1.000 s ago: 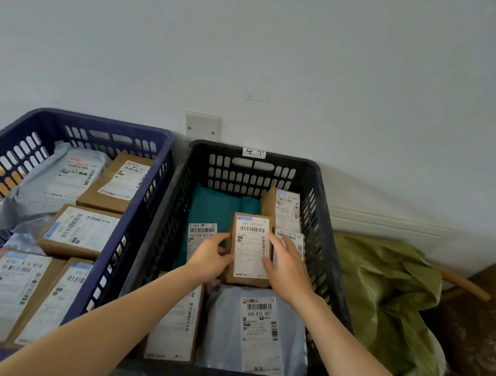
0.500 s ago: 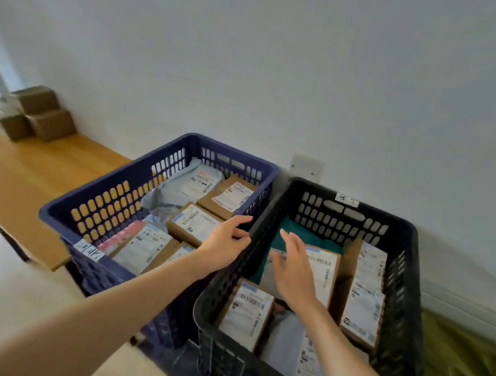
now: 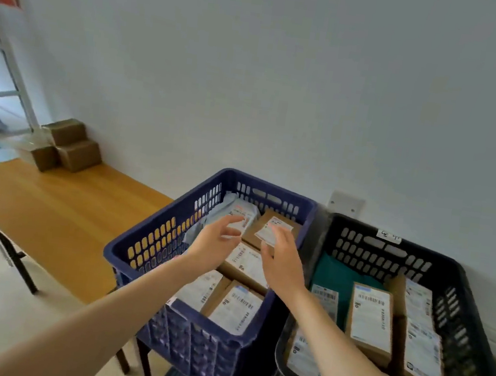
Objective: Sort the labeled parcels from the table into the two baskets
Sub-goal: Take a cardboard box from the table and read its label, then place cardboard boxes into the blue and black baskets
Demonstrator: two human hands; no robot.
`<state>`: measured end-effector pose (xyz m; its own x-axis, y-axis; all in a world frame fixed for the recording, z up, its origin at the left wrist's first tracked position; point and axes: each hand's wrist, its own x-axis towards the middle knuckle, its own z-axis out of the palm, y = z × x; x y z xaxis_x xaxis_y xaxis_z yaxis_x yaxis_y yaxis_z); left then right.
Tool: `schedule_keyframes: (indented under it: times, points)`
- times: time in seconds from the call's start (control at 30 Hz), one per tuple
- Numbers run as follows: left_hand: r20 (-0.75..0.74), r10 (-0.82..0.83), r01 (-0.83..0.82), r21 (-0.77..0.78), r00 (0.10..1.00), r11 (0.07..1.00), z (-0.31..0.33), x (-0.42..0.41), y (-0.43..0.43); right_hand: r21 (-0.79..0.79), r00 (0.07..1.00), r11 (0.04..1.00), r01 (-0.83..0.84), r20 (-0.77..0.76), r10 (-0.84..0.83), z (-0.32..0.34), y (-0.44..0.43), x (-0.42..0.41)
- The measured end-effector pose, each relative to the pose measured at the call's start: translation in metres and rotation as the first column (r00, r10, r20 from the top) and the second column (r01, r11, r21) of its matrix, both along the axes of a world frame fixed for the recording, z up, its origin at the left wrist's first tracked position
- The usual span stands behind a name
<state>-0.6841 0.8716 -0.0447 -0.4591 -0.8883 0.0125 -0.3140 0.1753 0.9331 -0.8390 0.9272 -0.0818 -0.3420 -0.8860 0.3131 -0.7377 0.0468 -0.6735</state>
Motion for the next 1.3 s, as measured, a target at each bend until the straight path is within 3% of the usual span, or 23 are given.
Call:
schedule_keyframes:
  times: [0.17,0.6,1.3]
  points:
    - [-0.012,0.034,-0.035,-0.033,0.999,0.999,0.003,0.092,-0.054,-0.003,0.998,0.999,-0.045,-0.043,0.044,0.011,-0.057,0.079]
    - [-0.007,0.347,-0.347,0.043,0.938,0.937,-0.018,0.342,-0.168,0.055,0.955,0.954,-0.294,-0.026,0.296,-0.012,-0.211,0.309]
    - [0.134,0.559,-0.574,0.148,0.818,0.805,-0.061,0.593,-0.468,0.126,0.906,0.898,-0.421,0.115,0.408,-0.06,-0.566,0.542]
